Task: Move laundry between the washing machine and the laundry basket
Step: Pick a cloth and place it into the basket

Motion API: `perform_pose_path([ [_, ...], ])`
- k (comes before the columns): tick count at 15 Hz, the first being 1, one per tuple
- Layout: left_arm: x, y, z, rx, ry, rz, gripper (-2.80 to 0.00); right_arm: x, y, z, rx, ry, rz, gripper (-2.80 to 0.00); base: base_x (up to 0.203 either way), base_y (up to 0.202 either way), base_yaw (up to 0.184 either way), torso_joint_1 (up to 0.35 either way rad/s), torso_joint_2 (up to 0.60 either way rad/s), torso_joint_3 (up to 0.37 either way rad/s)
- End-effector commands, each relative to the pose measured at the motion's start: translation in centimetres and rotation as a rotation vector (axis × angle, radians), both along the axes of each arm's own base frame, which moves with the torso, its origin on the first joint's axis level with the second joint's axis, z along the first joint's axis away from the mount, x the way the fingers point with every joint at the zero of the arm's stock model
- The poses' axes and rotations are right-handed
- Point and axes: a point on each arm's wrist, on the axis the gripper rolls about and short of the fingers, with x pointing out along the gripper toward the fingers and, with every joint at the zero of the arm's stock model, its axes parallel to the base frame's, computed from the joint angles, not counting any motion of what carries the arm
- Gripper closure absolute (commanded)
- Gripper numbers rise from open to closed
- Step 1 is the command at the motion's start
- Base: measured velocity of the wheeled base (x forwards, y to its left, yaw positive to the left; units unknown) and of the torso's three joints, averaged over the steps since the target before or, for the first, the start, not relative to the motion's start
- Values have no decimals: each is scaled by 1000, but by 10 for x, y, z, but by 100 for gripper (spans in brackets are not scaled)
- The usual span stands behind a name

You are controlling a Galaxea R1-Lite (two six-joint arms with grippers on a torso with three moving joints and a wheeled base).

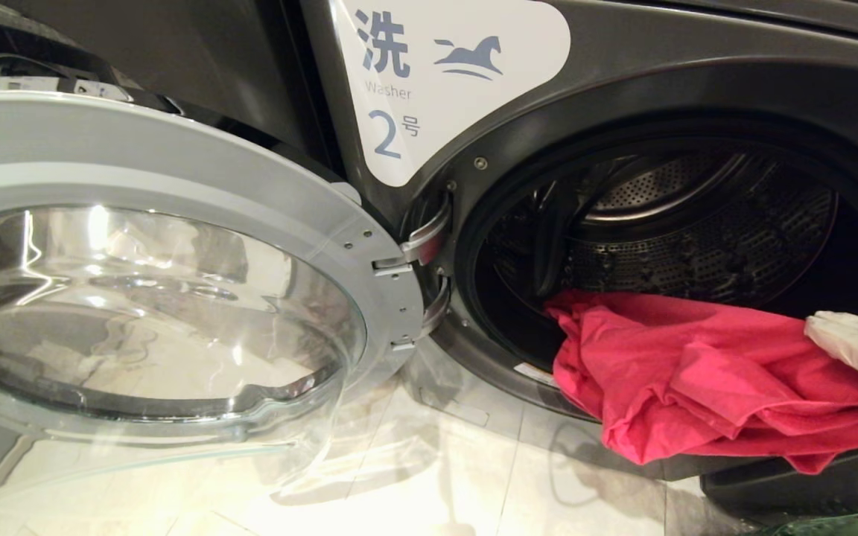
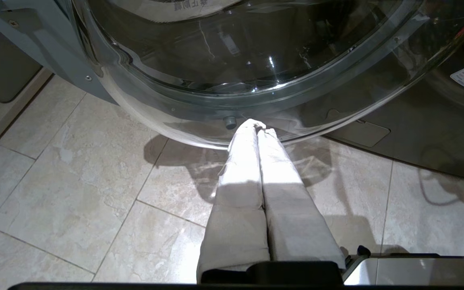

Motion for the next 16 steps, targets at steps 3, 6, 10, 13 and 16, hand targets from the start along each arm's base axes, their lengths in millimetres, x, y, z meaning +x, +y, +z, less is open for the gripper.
perform_pose_path([
  [3,0,0,0,-1,2,1,0,-1,-1,-1,-39,-11,0,0,0,0,0,0,0,0],
  [6,0,0,0,-2,2,0,0,0,0,-2,-54,-8,4,0,-2,3,-66,2,4,1],
  [10,0,0,0,-2,2,0,0,0,-1,0,-65,-20,2,0,2,6,-172,0,-1,2],
  [13,0,0,0,-2,2,0,0,0,-1,3,-77,-32,2,0,1,7,-177,3,3,1],
  [16,0,0,0,-2,2,0,0,-1,-2,6,-105,-51,-7,0,0,9,-176,5,2,-2],
])
